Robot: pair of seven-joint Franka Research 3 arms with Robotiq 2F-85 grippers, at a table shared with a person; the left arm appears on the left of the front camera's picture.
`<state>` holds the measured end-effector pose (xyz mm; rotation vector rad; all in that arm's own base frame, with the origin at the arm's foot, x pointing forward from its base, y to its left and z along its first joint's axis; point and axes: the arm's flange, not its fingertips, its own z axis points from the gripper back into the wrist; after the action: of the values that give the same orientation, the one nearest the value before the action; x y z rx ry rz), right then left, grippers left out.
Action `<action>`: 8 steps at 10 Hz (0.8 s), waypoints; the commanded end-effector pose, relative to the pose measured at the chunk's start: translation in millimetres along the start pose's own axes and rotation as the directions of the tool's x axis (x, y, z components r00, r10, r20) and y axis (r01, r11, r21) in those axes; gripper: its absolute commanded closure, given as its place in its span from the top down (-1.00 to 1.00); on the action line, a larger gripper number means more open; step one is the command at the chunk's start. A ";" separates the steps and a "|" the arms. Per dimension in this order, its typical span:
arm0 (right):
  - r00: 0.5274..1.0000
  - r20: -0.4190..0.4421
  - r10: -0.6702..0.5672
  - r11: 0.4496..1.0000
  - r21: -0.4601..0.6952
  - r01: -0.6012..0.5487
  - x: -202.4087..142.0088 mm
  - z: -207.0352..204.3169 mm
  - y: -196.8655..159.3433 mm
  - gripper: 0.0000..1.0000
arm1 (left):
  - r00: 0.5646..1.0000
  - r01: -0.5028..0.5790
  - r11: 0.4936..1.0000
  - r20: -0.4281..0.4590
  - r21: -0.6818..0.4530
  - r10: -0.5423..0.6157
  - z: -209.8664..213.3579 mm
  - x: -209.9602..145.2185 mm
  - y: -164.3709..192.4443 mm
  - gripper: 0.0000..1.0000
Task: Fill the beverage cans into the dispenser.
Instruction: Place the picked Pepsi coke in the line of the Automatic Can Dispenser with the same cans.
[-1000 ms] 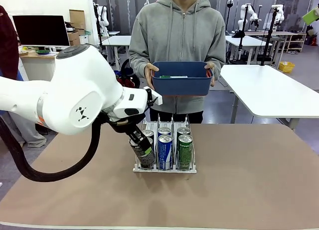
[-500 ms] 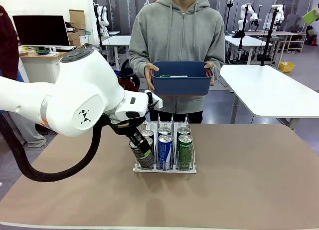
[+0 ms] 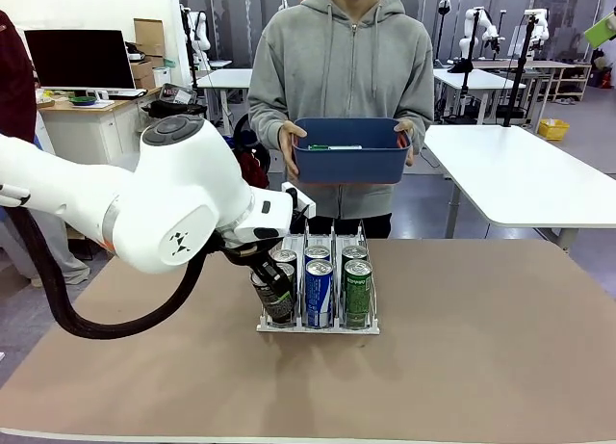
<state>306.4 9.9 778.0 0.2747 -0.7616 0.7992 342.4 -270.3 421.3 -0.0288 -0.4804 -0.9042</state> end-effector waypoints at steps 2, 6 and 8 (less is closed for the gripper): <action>1.000 0.000 0.002 1.000 0.001 -0.002 0.0 0.0 0.4 1.00 | 0.999 -0.030 0.997 0.014 0.076 0.029 -8.5 12.4 7.6 0.15; 1.000 0.000 0.002 1.000 0.001 -0.002 0.0 0.0 0.4 1.00 | 0.995 -0.096 0.993 0.044 0.074 0.093 -25.2 25.5 21.3 0.15; 1.000 0.000 0.002 1.000 0.001 -0.002 0.0 0.0 0.4 1.00 | 0.988 -0.144 0.984 0.068 0.107 0.137 -35.6 30.9 29.6 0.15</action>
<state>306.4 9.9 778.0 0.2747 -0.7617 0.7992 377.1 -275.1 410.0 -0.0350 -0.5006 -0.7855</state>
